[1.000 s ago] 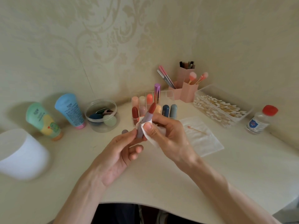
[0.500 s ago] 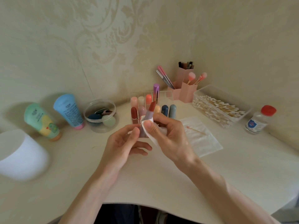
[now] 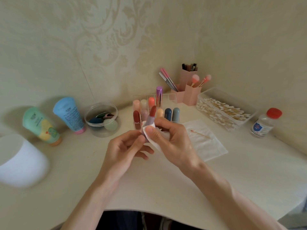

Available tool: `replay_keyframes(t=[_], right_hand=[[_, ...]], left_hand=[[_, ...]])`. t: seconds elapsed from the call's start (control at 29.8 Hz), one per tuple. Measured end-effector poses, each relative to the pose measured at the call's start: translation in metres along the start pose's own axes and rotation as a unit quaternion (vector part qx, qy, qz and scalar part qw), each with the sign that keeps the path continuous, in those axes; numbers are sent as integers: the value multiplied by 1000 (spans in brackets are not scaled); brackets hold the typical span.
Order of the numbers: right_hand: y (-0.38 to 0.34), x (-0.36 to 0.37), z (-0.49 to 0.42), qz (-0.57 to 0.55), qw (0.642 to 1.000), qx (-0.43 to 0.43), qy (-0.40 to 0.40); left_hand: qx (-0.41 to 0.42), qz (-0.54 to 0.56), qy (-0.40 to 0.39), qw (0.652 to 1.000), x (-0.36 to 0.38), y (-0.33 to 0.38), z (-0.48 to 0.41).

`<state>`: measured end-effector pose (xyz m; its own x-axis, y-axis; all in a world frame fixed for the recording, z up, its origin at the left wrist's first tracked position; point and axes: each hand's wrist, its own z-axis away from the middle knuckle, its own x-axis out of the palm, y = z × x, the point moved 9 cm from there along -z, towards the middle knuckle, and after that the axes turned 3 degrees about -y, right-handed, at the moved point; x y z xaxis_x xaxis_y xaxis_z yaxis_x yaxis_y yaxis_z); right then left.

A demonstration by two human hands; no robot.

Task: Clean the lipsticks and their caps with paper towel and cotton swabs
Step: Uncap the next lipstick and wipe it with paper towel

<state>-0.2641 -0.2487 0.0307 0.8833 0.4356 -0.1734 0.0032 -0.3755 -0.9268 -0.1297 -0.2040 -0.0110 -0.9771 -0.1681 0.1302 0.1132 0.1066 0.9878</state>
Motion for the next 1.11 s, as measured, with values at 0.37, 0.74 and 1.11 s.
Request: replay_keyframes(t=[0.37,0.74,1.11], right_hand=[[1,0,0,26,1000,-11,9],[4,3,1,59,998,-8,7],[5,6,0,84,996,-12,12]], left_hand=[[14,-5,20,1000,-5,0,0],[19,-19,31,999,-9,1,1],[40,-44,79,995,-20,4,2]])
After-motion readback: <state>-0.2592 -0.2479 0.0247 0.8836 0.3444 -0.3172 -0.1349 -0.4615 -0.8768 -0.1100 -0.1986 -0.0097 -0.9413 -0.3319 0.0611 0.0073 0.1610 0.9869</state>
